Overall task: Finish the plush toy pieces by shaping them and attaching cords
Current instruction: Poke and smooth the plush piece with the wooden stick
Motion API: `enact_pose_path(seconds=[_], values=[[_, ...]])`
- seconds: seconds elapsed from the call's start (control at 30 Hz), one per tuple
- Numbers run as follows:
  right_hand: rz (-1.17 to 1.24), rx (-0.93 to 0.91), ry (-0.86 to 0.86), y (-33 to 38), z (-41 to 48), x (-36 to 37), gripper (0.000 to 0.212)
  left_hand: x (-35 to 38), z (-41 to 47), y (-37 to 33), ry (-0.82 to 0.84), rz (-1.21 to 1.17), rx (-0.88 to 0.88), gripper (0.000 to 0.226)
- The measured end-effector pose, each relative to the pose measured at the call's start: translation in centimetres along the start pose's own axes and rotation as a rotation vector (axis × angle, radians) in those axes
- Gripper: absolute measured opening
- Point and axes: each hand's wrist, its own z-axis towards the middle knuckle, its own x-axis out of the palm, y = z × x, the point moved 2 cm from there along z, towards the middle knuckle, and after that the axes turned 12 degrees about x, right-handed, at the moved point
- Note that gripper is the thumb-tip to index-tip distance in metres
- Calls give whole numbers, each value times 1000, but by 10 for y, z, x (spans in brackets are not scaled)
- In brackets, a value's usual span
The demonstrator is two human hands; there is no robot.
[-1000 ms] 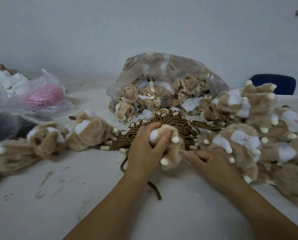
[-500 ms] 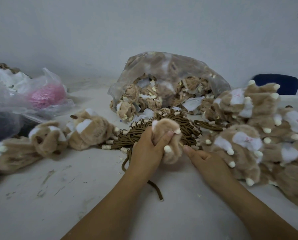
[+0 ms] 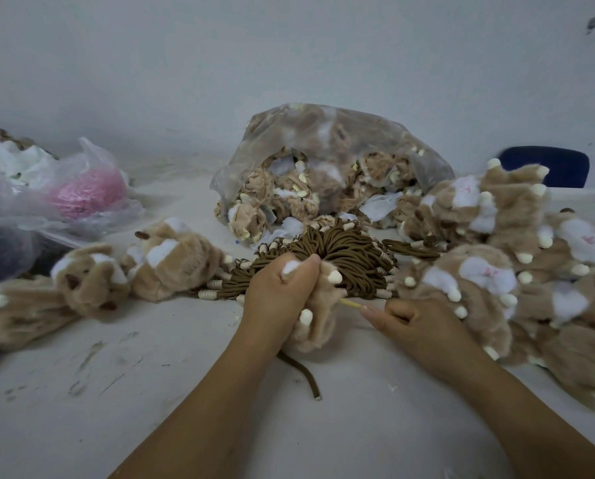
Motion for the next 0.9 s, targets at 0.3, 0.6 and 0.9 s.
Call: enact_pose_path(seconds=[0.3,0.6,0.9], values=[[354,157,99,22,-12,19,59,18,-5,-9,123,-280,-111,48],[198,177,72,20,-10,23,70,10,-6,3,10,-152,-208,30],[-110,-44,-48,14,-4,-7,67,3,-3,-1,176,-365,-279,29]])
